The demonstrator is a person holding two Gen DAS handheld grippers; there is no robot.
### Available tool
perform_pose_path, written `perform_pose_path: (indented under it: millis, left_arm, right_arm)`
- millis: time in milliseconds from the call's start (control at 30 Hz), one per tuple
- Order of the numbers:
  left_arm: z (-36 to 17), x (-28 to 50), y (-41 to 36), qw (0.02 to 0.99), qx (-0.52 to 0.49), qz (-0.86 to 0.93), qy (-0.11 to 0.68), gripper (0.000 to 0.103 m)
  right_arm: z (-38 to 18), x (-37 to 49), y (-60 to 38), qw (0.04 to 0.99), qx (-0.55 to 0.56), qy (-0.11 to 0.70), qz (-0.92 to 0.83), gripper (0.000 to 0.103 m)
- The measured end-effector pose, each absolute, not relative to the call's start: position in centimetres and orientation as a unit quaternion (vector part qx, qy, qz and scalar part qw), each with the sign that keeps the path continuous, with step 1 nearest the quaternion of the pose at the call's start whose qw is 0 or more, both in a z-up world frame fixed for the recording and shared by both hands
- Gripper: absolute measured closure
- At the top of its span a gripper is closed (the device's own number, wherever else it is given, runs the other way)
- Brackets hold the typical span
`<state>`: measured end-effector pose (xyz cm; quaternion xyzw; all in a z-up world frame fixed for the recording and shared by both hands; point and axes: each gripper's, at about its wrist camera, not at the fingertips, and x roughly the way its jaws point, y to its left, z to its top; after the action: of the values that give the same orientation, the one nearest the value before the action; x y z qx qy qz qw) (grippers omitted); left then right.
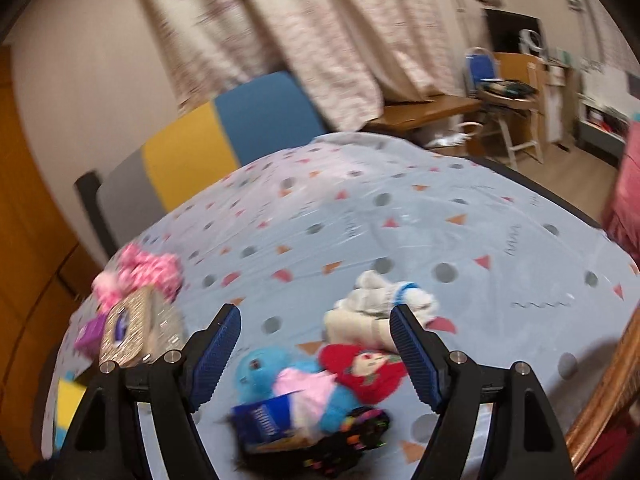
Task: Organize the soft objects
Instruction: 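Grasp the blue Tempo tissue pack with the left tool and lift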
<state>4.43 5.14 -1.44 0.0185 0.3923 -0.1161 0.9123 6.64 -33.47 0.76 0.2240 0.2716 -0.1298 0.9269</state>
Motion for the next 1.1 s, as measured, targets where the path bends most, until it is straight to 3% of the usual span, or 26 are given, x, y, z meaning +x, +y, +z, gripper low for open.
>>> perform_pose_path:
  millis: [367,500,600,900,933,967,1000,1100]
  left_arm:
    - [-3.1,6.8,-6.9,0.86,0.108,-0.29,0.406,0.009]
    - [-4.3,9.1,-10.5,0.83,0.068,-0.317,0.454,0.009]
    - [-5.1,11.2,-12.9,0.812,0.026,-0.311,0.494,0.003]
    - [-6.9,13.8,-18.3,0.813,0.025,-0.274,0.514,0.0]
    - [-7.1,14.0,-18.7,0.814,0.024,-0.268,0.515,0.003]
    - [-7.4,14.3,-19.0,0.814,0.024,-0.267,0.515,0.022]
    - [-7.7,14.5,-19.2,0.813,0.024,-0.266,0.517,0.027]
    - [-8.1,14.6,-18.0,0.807,-0.008,-0.277,0.521,0.027]
  right_arm:
    - [-1.3,5.6,-36.8,0.905,0.31,0.262,-0.127,0.022]
    - [-1.5,5.8,-36.6,0.903,0.317,0.265,-0.117,0.022]
    - [-1.7,6.0,-36.6,0.902,0.321,0.266,-0.11,0.022]
    - [-2.0,6.0,-37.0,0.897,0.341,0.264,-0.095,0.021]
    - [-2.0,6.1,-37.0,0.897,0.341,0.265,-0.093,0.021]
    - [-2.0,6.1,-36.9,0.897,0.34,0.266,-0.093,0.021]
    - [-2.0,6.1,-36.9,0.897,0.341,0.266,-0.094,0.021]
    - [-2.1,6.1,-37.0,0.895,0.344,0.268,-0.093,0.021]
